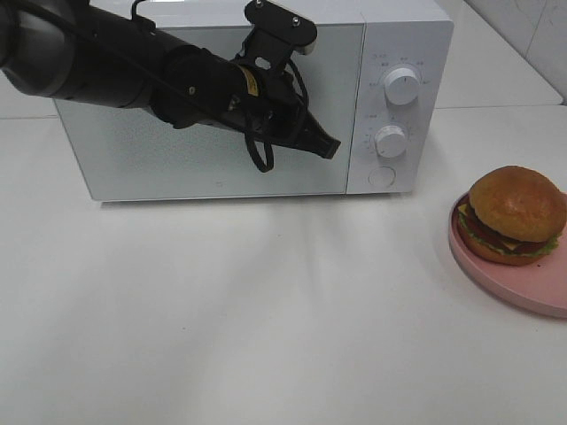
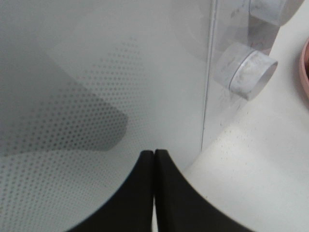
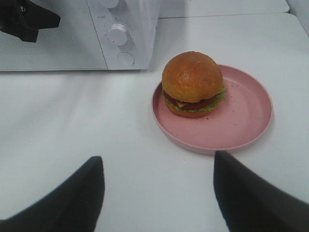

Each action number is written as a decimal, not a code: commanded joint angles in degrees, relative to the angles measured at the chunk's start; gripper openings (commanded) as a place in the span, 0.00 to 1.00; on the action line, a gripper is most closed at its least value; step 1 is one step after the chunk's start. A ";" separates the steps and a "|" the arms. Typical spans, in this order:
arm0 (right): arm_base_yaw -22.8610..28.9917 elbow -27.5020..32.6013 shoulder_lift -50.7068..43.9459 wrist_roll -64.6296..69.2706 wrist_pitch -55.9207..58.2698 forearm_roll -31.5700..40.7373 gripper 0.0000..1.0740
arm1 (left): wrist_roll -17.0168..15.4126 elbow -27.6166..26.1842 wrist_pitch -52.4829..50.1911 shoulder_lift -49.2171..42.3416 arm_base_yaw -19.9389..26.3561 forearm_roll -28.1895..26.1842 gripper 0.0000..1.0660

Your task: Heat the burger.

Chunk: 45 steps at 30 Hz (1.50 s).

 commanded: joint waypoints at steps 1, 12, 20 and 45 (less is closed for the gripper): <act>-0.29 0.11 -1.38 -0.52 -0.86 0.00 0.57 | 1.66 -1.66 0.86 -1.09 1.15 1.60 0.00; -0.29 0.11 -1.38 -0.52 -0.86 0.00 0.57 | 1.89 -1.72 24.41 -9.97 -0.57 0.92 0.00; -0.29 0.11 -1.38 -0.52 -0.86 0.00 0.57 | 1.89 -1.72 43.37 -15.47 -0.46 -0.52 0.00; -0.29 0.11 -1.38 -0.52 -0.86 0.00 0.57 | -10.94 9.40 63.54 -34.03 23.89 -0.80 0.00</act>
